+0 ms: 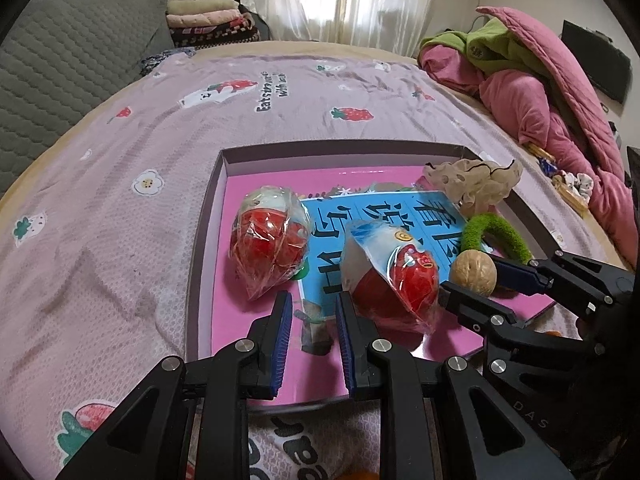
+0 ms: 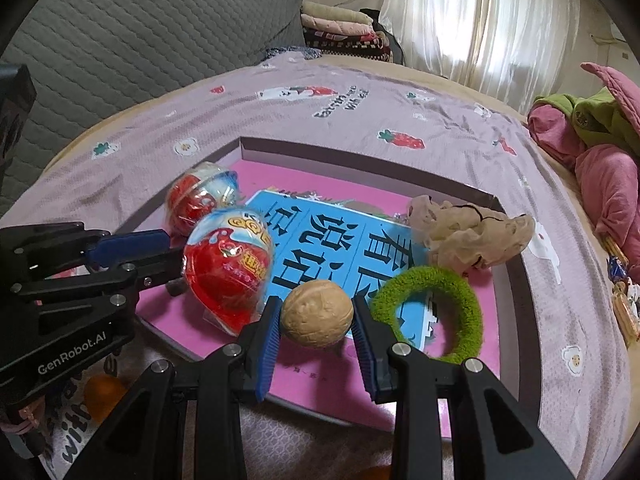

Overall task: Organize objects
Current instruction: 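Lower the walnut into the tray and open the right gripper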

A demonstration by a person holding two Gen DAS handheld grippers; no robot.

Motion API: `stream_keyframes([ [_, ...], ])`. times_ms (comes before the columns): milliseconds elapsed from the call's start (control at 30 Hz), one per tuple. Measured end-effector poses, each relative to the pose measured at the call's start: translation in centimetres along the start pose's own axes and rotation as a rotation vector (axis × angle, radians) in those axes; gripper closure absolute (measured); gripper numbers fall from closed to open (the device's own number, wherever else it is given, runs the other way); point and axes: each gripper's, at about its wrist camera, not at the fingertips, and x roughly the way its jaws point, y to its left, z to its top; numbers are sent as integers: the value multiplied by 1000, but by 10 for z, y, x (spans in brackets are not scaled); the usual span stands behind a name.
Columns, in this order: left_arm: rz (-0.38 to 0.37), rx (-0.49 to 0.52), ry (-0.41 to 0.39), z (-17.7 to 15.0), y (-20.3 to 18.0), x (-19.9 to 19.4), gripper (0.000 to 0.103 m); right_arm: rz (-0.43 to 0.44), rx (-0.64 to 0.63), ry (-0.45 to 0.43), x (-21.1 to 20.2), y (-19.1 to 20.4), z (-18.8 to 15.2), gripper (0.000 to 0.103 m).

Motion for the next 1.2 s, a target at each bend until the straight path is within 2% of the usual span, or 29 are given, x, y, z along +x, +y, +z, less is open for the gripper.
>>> stream_keyframes([
  [333,8,9,40,-2,-3,12,80,11,37,4,1,-8,-3,68],
  [800,10,5,47,-4,-4,7,80,-1,46,-1,-2,-9,-5,67],
  [1200,4,10,44,-5,-8,1,80,5,48,-24,-14,-11,-6,59],
])
